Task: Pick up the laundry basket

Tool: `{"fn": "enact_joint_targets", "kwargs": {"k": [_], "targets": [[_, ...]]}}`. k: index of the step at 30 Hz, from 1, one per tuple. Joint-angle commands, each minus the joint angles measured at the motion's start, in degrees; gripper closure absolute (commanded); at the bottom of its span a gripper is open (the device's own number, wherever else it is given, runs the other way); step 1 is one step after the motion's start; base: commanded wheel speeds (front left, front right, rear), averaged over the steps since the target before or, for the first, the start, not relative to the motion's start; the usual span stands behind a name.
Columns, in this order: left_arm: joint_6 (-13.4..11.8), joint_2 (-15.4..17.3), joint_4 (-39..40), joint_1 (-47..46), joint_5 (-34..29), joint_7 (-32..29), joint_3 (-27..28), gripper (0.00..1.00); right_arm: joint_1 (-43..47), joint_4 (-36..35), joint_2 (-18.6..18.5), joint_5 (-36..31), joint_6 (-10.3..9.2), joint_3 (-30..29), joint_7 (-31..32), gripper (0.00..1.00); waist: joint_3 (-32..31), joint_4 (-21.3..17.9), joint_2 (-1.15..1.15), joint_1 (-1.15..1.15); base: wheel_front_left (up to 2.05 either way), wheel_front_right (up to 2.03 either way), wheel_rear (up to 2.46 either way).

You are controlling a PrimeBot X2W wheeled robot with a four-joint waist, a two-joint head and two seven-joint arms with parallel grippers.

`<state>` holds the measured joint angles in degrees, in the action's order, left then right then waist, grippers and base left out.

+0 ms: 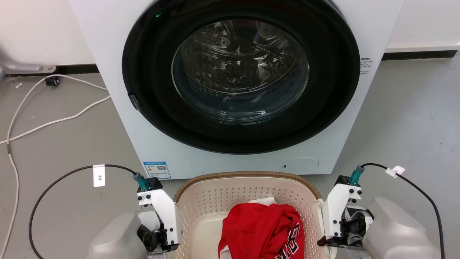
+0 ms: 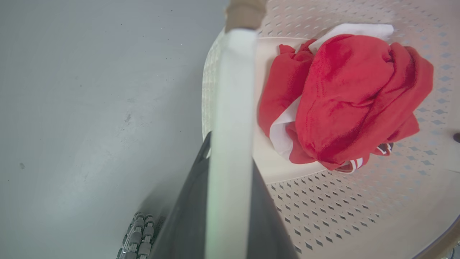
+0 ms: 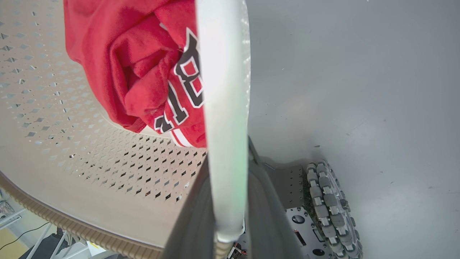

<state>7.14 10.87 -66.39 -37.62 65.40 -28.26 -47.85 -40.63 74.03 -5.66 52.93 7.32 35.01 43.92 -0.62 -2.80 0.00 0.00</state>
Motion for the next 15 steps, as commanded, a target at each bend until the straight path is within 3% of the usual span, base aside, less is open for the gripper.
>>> {"fn": "enact_joint_targets", "kwargs": {"k": [1, 15], "targets": [[0.6, -0.6, 0.4, -0.8, 0.6, 0.3, -0.2, 1.0, 0.2, -0.4, 1.0, 0.2, 0.31, -0.4, 0.2, 1.0, 0.0, 0.0, 0.0, 0.0, 0.0, 0.0, 0.0], [0.6, -0.5, 0.3, -0.8, 1.8, 0.6, -1.3, 1.0, 0.6, -0.4, 1.3, -1.2, 0.31, -2.1, 0.4, 1.0, 0.0, 0.1, 0.0, 0.0, 0.0, 0.0, 0.0]]}}
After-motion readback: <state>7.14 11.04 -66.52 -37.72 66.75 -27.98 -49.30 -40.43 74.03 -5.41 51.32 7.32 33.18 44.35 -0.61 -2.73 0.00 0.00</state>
